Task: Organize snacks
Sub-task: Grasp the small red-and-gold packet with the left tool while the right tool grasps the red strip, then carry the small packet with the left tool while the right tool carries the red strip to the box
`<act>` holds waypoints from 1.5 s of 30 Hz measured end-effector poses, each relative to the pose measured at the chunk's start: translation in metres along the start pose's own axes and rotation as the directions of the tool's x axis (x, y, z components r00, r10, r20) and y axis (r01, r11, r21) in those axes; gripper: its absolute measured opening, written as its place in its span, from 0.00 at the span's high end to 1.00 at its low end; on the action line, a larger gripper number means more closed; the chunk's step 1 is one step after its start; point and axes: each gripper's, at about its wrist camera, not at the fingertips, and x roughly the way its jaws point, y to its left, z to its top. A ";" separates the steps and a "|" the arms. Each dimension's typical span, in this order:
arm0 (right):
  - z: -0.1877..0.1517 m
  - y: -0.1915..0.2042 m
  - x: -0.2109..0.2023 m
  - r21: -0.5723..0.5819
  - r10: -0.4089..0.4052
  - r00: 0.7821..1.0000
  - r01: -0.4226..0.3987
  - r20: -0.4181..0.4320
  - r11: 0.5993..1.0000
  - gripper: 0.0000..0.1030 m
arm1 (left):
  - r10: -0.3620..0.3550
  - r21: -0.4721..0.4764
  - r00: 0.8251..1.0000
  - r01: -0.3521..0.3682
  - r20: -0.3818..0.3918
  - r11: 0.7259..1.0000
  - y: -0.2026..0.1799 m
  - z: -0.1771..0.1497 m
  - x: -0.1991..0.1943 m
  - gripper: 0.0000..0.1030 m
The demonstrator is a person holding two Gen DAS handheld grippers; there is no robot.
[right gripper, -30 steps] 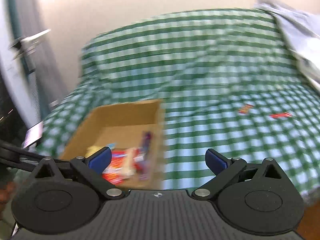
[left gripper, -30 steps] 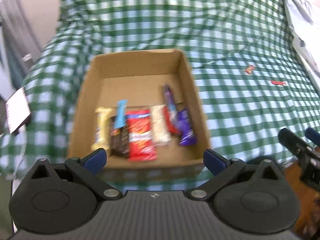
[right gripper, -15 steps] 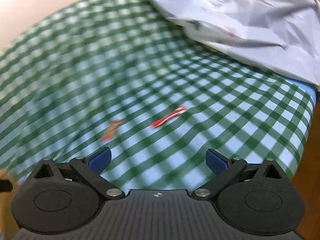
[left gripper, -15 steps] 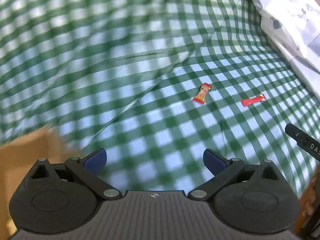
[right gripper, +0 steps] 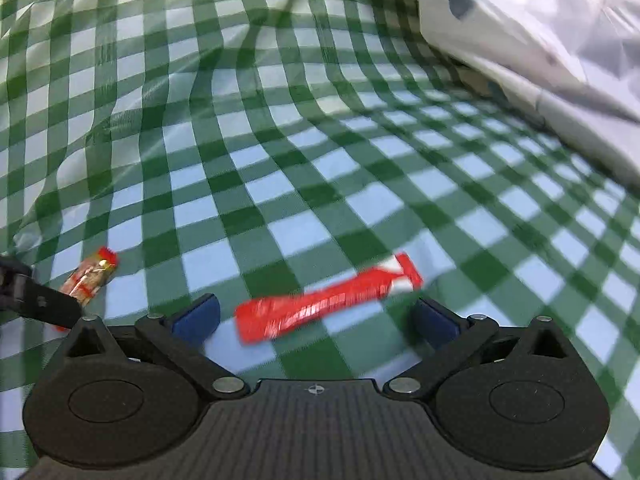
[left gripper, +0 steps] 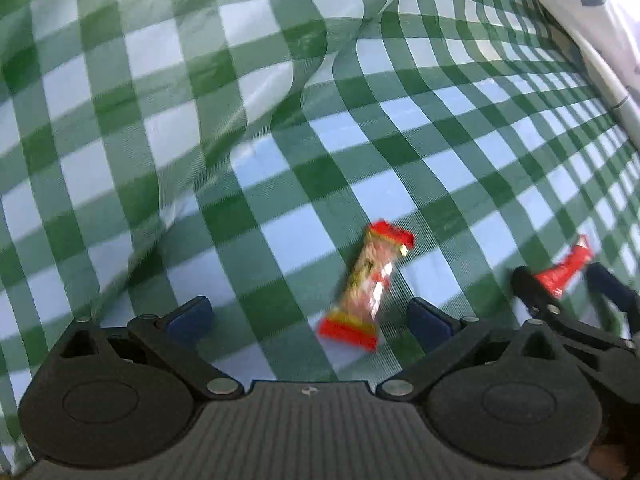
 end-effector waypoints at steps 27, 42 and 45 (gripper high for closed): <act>0.016 0.013 -0.263 0.055 0.282 0.934 -0.301 0.220 0.952 0.89 | 0.002 -0.087 0.976 0.017 0.216 0.996 0.034 -0.161 -0.308 0.83; -0.106 0.103 -0.498 -0.151 0.613 0.789 -0.601 0.041 0.785 0.89 | 0.296 -0.307 0.951 -0.257 0.088 0.916 0.123 -0.411 -0.469 0.83; -0.126 0.120 -0.526 -0.190 0.654 0.756 -0.645 -0.021 0.740 0.89 | 0.310 -0.352 0.950 -0.275 0.045 0.895 0.137 -0.450 -0.480 0.83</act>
